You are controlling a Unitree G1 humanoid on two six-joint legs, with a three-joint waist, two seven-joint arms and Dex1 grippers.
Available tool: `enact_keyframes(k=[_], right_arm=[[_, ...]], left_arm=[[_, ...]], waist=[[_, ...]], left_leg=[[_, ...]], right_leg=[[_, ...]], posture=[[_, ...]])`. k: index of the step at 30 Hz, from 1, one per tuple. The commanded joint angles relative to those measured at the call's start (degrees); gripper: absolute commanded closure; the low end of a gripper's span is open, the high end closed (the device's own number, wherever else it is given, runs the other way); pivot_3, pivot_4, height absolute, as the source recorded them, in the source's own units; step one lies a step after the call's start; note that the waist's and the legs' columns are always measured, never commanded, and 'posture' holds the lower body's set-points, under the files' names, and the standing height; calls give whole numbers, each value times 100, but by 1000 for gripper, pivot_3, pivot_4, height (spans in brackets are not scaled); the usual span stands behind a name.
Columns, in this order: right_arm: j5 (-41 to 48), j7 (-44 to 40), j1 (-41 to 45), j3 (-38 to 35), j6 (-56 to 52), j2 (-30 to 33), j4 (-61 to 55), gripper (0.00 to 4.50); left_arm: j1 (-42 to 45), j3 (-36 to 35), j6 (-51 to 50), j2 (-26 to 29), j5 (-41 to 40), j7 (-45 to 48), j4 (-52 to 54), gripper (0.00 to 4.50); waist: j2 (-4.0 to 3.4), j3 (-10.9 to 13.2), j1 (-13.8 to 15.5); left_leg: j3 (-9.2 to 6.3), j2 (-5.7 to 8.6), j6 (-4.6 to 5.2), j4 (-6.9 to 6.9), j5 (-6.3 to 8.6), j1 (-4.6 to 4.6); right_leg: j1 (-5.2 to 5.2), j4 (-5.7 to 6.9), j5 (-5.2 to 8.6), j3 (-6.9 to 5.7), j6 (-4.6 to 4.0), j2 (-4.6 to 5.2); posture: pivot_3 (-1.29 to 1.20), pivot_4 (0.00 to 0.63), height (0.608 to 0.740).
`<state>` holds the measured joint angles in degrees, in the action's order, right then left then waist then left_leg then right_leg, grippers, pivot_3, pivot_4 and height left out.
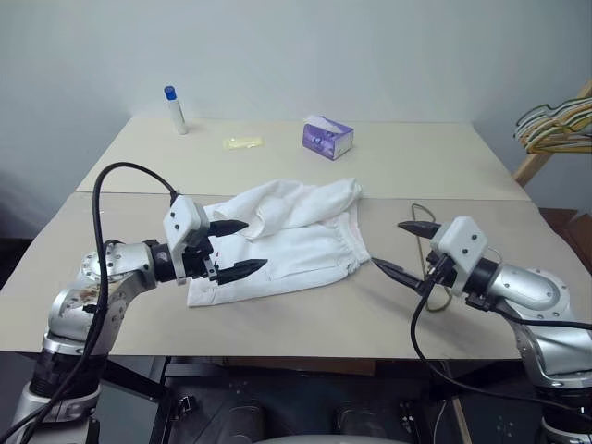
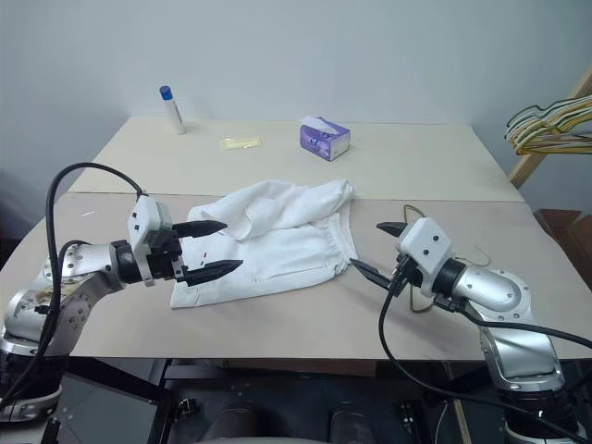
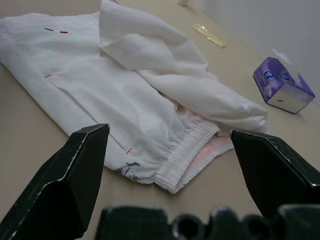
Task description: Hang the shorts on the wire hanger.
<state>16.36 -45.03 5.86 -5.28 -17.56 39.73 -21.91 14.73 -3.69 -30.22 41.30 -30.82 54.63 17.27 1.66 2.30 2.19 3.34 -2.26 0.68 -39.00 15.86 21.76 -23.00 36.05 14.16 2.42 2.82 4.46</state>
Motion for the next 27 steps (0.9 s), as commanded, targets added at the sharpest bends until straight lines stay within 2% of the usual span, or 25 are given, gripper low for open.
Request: enact_keyframes(k=[1,10,14,19,23,27], right_arm=[[23,-26,140,-88,138,54,-74,6],[-261,-148,137,50,473,135,14,6],[-1442,-123,80,607,1857,428,543,6],[-2798,5,467,1383,3455,774,1388,6],[-3860,225,982,1993,4116,816,2112,6],[-4678,784,1575,2386,4233,461,2871,6]], left_arm=[[27,-252,30,-24,-203,-26,200,35],[-62,-177,52,110,-74,17,285,35],[-87,-2,304,182,220,59,256,35],[-244,47,835,-12,471,-25,228,35],[-240,134,936,-39,528,36,166,35],[-141,194,958,-105,549,6,107,35]], waist=[[0,0,1],[0,0,-2],[0,-9,2],[0,-13,-9],[-1,-14,-79],[0,-15,-136]], left_leg=[[0,0,0,0,0,0],[0,0,0,0,0,-1],[0,0,0,0,0,-3],[3,2,-1,0,-1,-2],[4,0,-2,-1,-1,-7],[3,1,-4,-2,-2,-6]], right_leg=[[0,0,0,0,0,0],[0,0,0,0,0,0],[0,1,0,0,0,0],[-1,0,0,1,0,1],[0,3,0,3,0,0],[2,2,0,3,0,1]], posture=[[84,15,740],[88,16,740],[88,0,740],[68,7,740],[62,6,740],[65,5,740]])
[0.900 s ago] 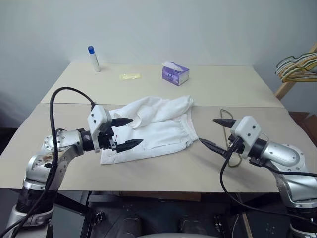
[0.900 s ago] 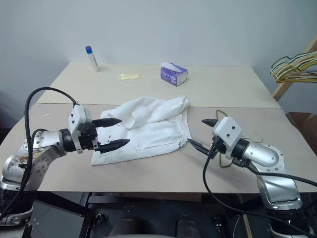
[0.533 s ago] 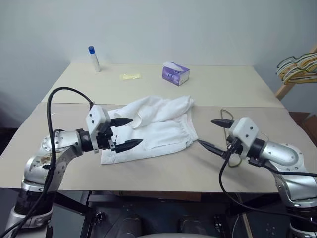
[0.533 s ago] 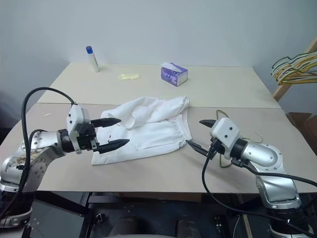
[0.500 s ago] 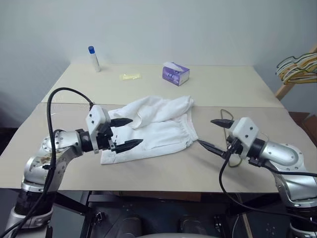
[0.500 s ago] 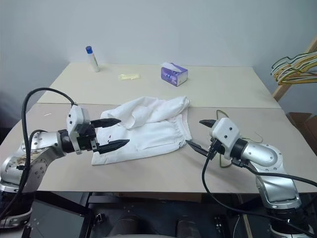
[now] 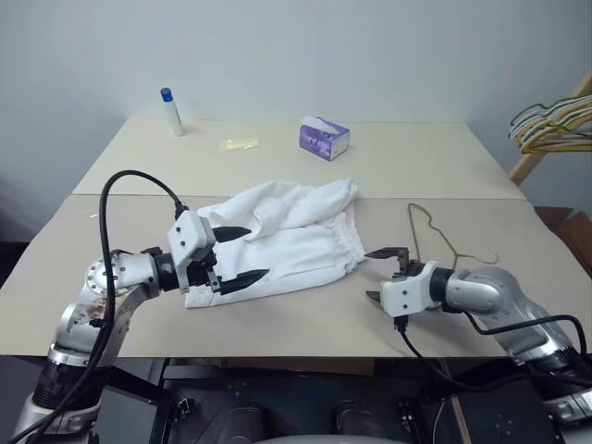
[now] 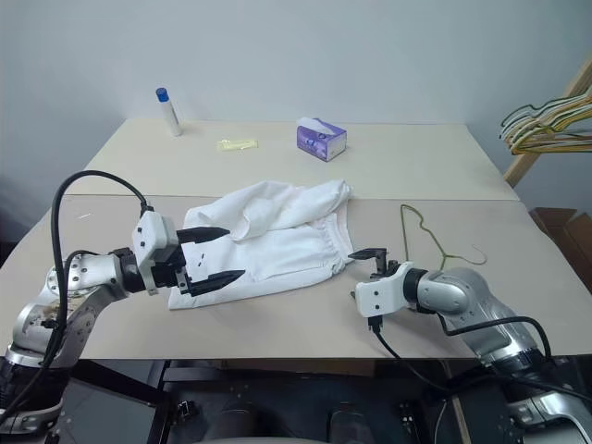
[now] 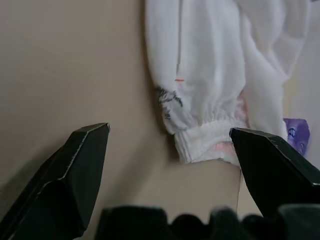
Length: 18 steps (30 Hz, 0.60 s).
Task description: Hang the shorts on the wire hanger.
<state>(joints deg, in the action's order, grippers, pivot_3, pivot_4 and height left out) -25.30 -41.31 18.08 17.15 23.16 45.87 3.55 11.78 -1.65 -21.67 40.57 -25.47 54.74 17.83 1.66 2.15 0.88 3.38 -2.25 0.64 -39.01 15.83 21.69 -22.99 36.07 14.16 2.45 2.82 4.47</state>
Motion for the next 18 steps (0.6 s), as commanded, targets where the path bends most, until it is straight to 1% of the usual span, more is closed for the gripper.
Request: enact_keyframes(k=[1,3,7,8,11,14,16,18], right_arm=[[-765,567,551,273,190,-254,570,6],[-1245,926,973,545,245,-473,1126,6],[-1761,1447,1614,967,405,-825,2143,6],[-1847,1539,1757,1067,478,-905,2369,177],[-1920,1747,2000,1241,732,-1053,2790,899],[-1893,1804,2074,1290,879,-1106,2884,1992],[-1904,1838,2101,1315,940,-1113,2920,2631],[-1897,1863,2117,1331,972,-1108,2946,3437]], left_arm=[[140,-7,105,-34,11,0,61,35],[81,-11,109,-16,6,23,104,35],[14,-38,98,16,15,37,157,35],[-9,-50,92,35,30,31,175,12],[-111,-93,67,104,53,29,239,0],[-308,-127,134,278,144,97,259,0],[-441,-101,219,424,258,154,240,0],[-533,-42,320,549,412,206,197,0]], waist=[[0,0,-19],[0,-2,-76],[5,-10,-130],[7,-12,-149],[13,-15,-162],[17,-20,-173],[17,-20,-174],[17,-20,-170]], left_leg=[[0,0,-1,0,0,1],[1,0,-5,1,-3,-1],[1,0,-6,2,-4,-10],[1,-1,-6,2,-3,-16],[1,-2,-5,5,-3,-56],[0,-4,-4,6,-2,-67],[0,-7,-4,7,-2,-67],[0,-8,-4,7,-2,-68]], right_leg=[[0,0,0,0,0,0],[-2,2,0,2,-1,0],[6,4,-1,4,-1,0],[10,2,-1,5,-1,0],[56,-7,-1,2,-1,0],[67,-6,0,2,-1,0],[65,-4,0,3,-2,-1],[64,-2,0,3,-2,-2]], posture=[[65,4,740],[71,2,740],[90,0,740],[90,0,740],[111,0,740],[111,0,740],[121,0,740],[122,0,740]])
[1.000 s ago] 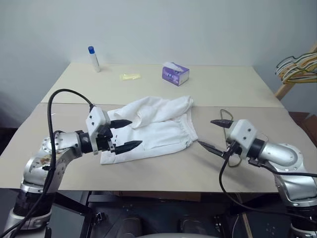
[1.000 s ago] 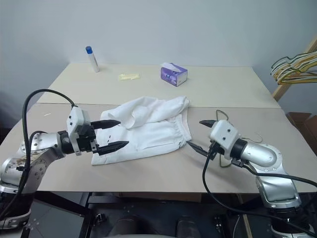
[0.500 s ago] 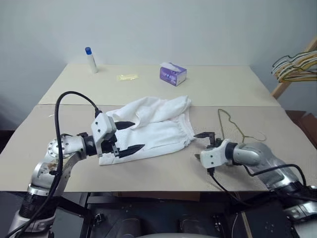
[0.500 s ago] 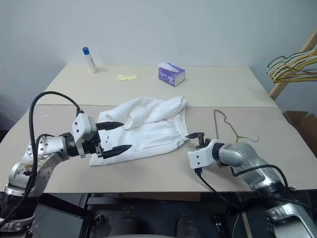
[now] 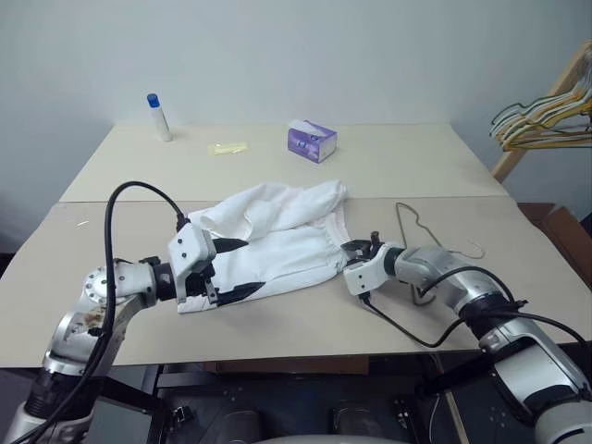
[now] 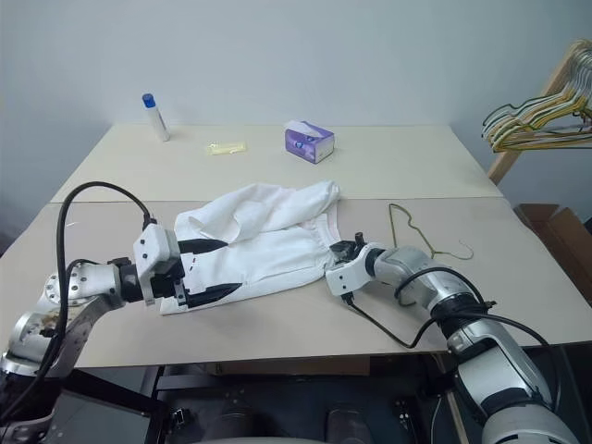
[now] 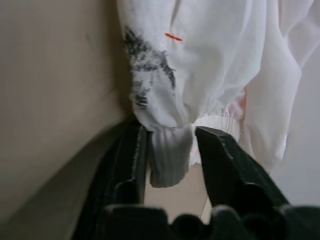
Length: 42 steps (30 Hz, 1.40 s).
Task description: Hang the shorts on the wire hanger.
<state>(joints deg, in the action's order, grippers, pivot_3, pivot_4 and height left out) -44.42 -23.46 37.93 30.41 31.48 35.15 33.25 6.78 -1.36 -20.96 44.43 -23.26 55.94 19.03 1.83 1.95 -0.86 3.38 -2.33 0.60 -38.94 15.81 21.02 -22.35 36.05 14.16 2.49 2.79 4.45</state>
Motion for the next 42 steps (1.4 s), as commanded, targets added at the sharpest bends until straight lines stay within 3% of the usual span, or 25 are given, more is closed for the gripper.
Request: enact_keyframes(k=[1,3,7,13,19,29,33,42], right_arm=[[26,80,138,4,150,-29,-34,3759],[120,51,119,-54,166,10,-121,4477],[429,-158,-9,-243,153,160,-465,4477],[614,-346,-180,-345,17,263,-873,4477],[686,-417,-354,-460,-65,346,-1112,4477],[707,-431,-291,-526,-229,304,-1179,4477],[728,-442,-290,-543,-253,287,-1194,4500],[780,-452,-301,-566,-218,340,-1201,4500]], left_arm=[[-84,-24,350,249,319,138,26,0],[-220,134,783,480,788,242,-182,0],[-312,581,1854,896,2054,75,-888,0],[-212,1002,2512,1032,2947,-36,-1485,0],[276,1396,2156,843,4108,-748,-2083,0],[450,1377,2136,1090,4335,-758,-2568,0],[580,1398,2160,1042,4372,-803,-2810,875],[987,1414,2329,776,4444,-1052,-3350,3897]], waist=[[0,0,9],[-1,0,17],[-4,2,28],[-7,1,71],[-74,-48,129],[-109,-78,-13],[-108,-78,-19],[-107,-77,3]], left_leg=[[0,0,0,0,0,1],[1,0,0,1,0,2],[4,2,0,5,0,2],[10,-5,2,5,2,6],[17,-4,5,4,3,-15],[28,-10,5,16,3,-64],[33,-10,5,16,3,-73],[33,-10,5,16,3,-71]], right_leg=[[-1,0,0,0,0,0],[-1,-1,0,-1,0,0],[-3,-3,2,-2,-3,1],[-6,-5,2,-4,-3,1],[8,5,2,-1,-3,1],[23,39,14,19,-23,-8],[20,59,21,25,-28,-9],[16,65,26,24,-31,-8]], posture=[[120,0,740],[118,0,740],[103,0,740],[86,0,740],[70,0,740],[58,0,740],[59,0,740],[57,0,740]])
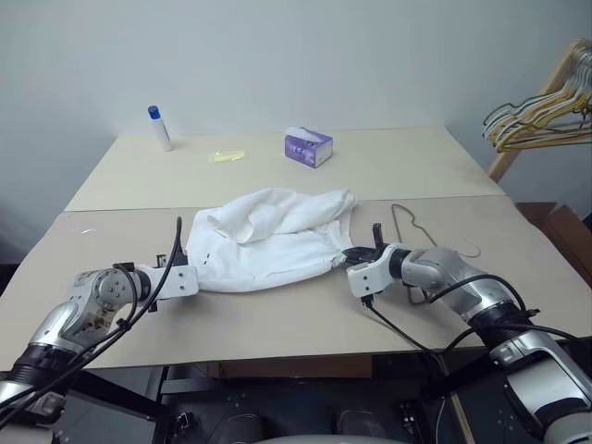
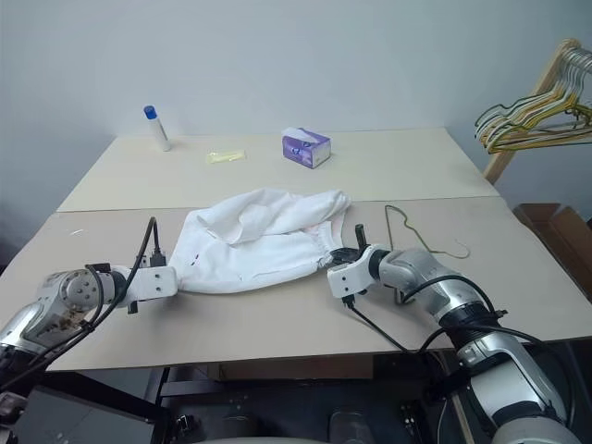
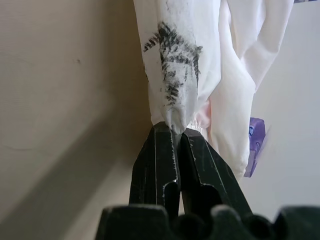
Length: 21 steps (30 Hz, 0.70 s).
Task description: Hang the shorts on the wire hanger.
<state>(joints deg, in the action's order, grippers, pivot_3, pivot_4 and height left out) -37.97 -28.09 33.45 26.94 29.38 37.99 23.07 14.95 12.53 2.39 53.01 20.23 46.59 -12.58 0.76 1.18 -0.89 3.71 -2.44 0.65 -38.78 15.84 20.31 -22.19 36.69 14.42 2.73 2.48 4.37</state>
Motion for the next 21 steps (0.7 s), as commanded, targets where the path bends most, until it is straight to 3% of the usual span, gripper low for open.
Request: enact_keyframes(k=[1,2,7,10,13,15,21], right_arm=[[149,2,127,-231,6,67,-211,4500],[196,-27,96,-248,38,81,-256,4500],[896,-503,-220,-311,662,463,-652,4500],[1829,-1202,-526,-278,1166,930,-1009,4500],[3443,-2410,-995,-310,767,1435,-1598,4500],[4166,-3072,-1110,-340,502,1646,-1761,4500],[4083,-3169,-30,-636,153,935,-632,4500]], left_arm=[[232,34,28,-132,91,-110,-230,4244],[286,37,93,-178,51,-70,-262,4458],[169,-62,831,77,-898,1141,-8,4458],[-105,-192,1184,529,-1560,2040,262,4458],[-356,-289,1201,939,-2187,2828,589,4458],[-345,-325,1090,907,-2365,2906,718,4458],[638,-503,779,-184,-2424,2051,270,4458]], waist=[[2,1,6],[4,2,8],[7,4,33],[8,5,18],[11,7,15],[14,9,22],[30,12,29]], left_leg=[[0,0,0,0,0,1],[0,0,0,0,0,4],[-3,0,1,-2,0,23],[-2,-5,7,-3,5,43],[-1,-11,19,-4,12,55],[0,-15,24,-8,15,54],[6,-16,24,-14,14,-2]], right_leg=[[0,0,0,0,0,0],[-2,-1,0,0,1,1],[-11,-8,1,-8,2,3],[-20,-28,4,-12,4,3],[-21,-48,4,-17,3,2],[-15,-53,3,-18,3,3],[32,-47,-4,-13,1,0]], posture=[[58,0,740],[58,0,740],[58,0,740],[59,0,740],[69,0,740],[72,0,740],[86,0,740]])
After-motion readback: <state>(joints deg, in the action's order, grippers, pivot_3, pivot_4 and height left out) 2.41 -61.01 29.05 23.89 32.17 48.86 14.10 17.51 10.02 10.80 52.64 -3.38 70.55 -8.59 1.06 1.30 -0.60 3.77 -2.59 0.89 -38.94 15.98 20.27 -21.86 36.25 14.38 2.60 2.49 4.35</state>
